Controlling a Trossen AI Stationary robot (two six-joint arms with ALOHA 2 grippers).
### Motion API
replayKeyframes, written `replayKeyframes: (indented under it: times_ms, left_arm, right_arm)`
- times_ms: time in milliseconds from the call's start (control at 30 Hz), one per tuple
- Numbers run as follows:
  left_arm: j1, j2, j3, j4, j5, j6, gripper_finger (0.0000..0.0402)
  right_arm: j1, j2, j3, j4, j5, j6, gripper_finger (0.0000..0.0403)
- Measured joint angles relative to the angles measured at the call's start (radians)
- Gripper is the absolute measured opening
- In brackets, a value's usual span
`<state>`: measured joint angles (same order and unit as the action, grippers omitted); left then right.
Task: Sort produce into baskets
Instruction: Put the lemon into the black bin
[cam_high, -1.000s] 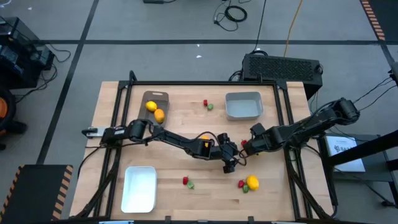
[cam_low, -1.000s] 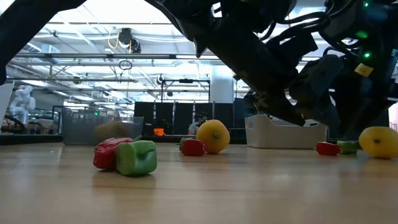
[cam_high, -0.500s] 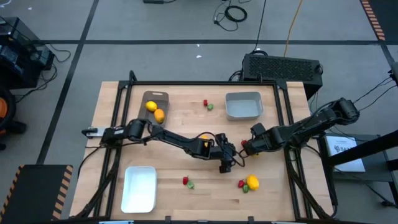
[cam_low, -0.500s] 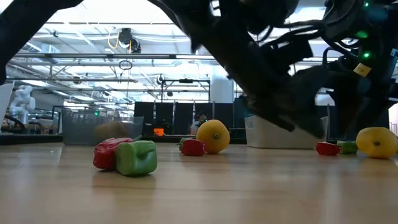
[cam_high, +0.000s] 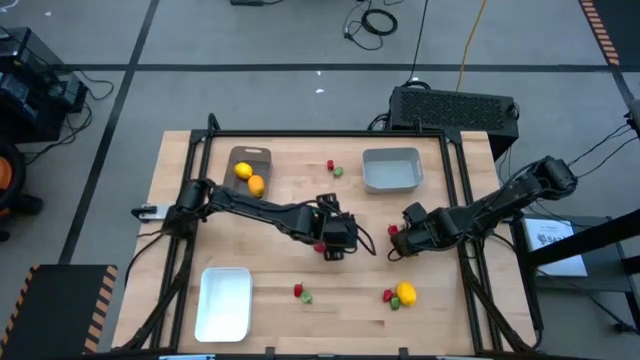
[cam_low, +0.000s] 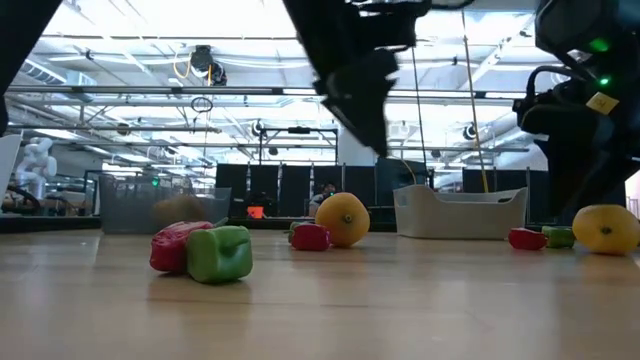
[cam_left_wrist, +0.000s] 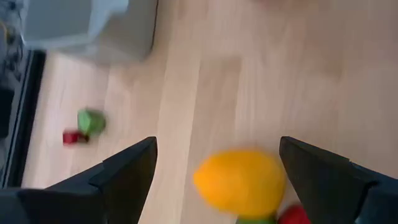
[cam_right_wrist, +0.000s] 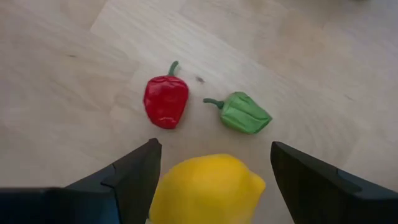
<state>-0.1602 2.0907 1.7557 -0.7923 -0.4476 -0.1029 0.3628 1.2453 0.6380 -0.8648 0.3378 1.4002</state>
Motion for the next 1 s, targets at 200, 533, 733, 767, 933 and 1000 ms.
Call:
replayKeyframes:
  times_ms: [200, 533, 733, 767, 933, 1000]
  left_arm:
    - [0.011, 0.016, -0.001, -0.005, 0.021, -0.071, 0.0345]
    - [0.01, 0.032, -0.002, 0.049, 0.02, 0.005, 0.0345]
    - [0.007, 0.031, -0.002, 0.014, -0.032, 0.015, 0.0345]
    - [0.004, 0.027, -0.002, -0.005, -0.053, 0.015, 0.0345]
    - [-0.013, 0.017, -0.001, -0.074, -0.142, 0.008, 0.0345]
    - [-0.029, 0.014, -0.001, -0.087, -0.177, 0.019, 0.0345]
  right_arm:
    - [-0.001, 0.001, 0.0, 0.007, -0.001, -0.007, 0.029]
    - [-0.039, 0.0, 0.069, -0.107, -0.03, 0.021, 0.029]
    - [-0.024, 0.0, 0.153, -0.134, -0.032, 0.004, 0.029]
    - [-0.015, 0.0, 0.163, -0.138, -0.037, 0.009, 0.029]
    - [0.037, 0.0, 0.179, -0.16, -0.072, 0.137, 0.029]
    - [0.064, 0.002, 0.179, -0.176, -0.075, 0.225, 0.029]
